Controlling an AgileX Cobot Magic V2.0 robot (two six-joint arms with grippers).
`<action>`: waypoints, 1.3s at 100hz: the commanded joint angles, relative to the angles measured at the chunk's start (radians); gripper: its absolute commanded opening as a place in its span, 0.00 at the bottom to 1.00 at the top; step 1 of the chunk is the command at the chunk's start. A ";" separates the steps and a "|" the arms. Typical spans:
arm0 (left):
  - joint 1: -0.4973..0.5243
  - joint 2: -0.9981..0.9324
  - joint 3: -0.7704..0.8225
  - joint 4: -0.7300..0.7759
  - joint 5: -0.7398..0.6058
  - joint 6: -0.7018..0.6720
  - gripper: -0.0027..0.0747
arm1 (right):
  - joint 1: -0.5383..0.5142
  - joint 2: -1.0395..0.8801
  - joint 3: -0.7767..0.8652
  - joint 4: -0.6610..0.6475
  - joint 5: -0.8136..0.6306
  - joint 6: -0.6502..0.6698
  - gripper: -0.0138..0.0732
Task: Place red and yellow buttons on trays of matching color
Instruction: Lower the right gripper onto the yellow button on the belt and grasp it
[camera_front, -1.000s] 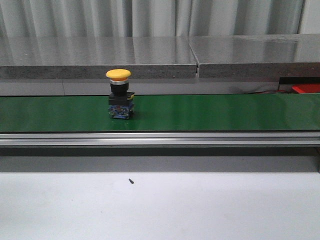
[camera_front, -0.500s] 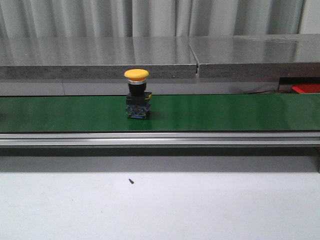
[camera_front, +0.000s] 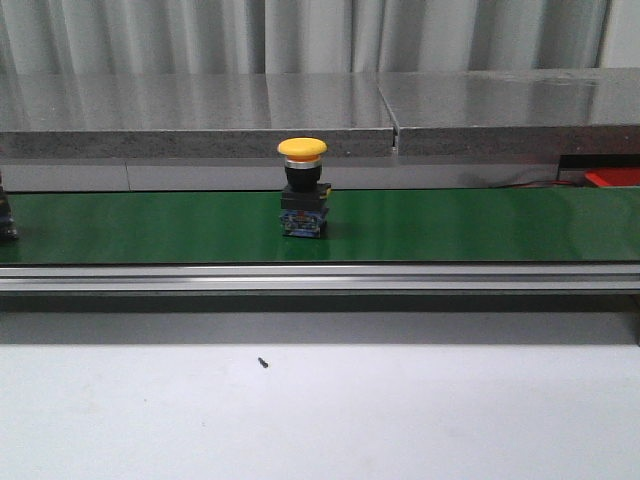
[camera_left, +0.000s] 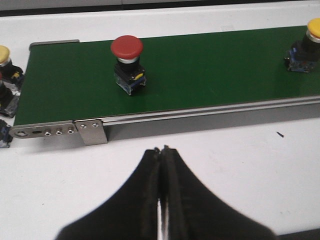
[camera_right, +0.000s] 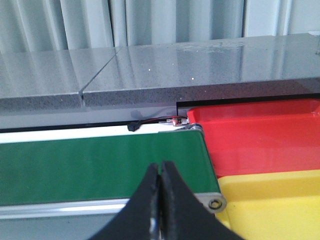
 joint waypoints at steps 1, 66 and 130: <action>-0.028 -0.004 -0.026 -0.005 -0.069 -0.014 0.01 | -0.001 0.060 -0.088 0.029 -0.022 0.000 0.08; -0.030 -0.233 -0.017 -0.005 -0.058 -0.018 0.01 | 0.013 0.652 -0.521 0.104 0.151 -0.121 0.17; -0.030 -0.233 -0.017 -0.005 -0.058 -0.018 0.01 | 0.337 1.129 -0.934 0.106 0.399 -0.162 0.84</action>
